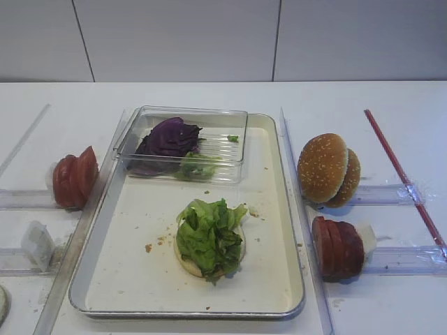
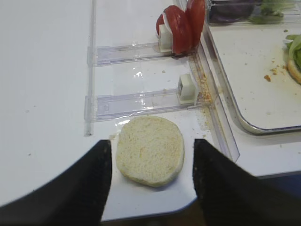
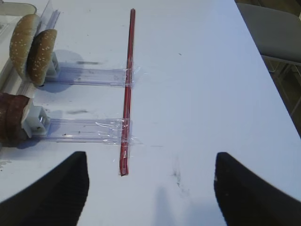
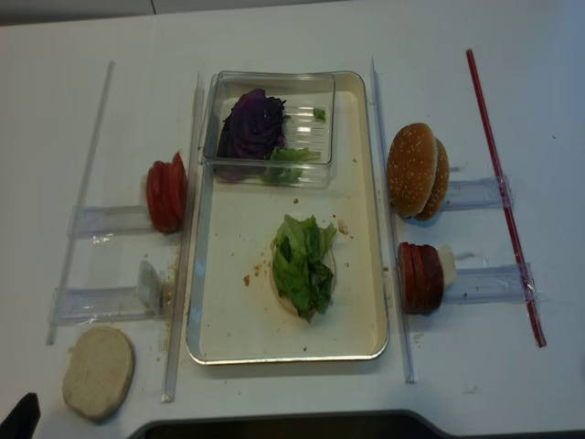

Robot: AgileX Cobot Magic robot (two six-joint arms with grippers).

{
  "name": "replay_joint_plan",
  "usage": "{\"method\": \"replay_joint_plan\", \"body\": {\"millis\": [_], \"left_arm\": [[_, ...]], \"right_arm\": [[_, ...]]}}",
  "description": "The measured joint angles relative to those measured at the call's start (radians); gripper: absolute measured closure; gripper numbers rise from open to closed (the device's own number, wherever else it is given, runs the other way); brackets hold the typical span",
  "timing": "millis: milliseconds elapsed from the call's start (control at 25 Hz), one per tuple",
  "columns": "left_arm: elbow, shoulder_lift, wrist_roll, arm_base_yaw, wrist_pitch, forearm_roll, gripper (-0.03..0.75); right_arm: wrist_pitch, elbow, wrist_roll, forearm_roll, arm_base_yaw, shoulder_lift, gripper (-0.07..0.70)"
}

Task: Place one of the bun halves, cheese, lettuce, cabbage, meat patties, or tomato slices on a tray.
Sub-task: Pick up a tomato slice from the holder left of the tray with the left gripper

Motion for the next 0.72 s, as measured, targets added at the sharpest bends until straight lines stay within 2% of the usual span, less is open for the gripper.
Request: {"method": "replay_joint_plan", "body": {"millis": [360, 520, 720], "left_arm": [[0.0, 0.007, -0.005, 0.0, 0.0, 0.0, 0.358], [-0.007, 0.138, -0.007, 0.0, -0.001, 0.0, 0.358], [-0.108, 0.372, -0.022, 0.0, -0.007, 0.0, 0.358]], "right_arm": [[0.0, 0.0, -0.002, 0.0, 0.0, 0.0, 0.067], [0.0, 0.0, -0.004, 0.0, 0.0, 0.0, 0.068], [0.0, 0.0, -0.004, 0.0, 0.0, 0.0, 0.068]]}}
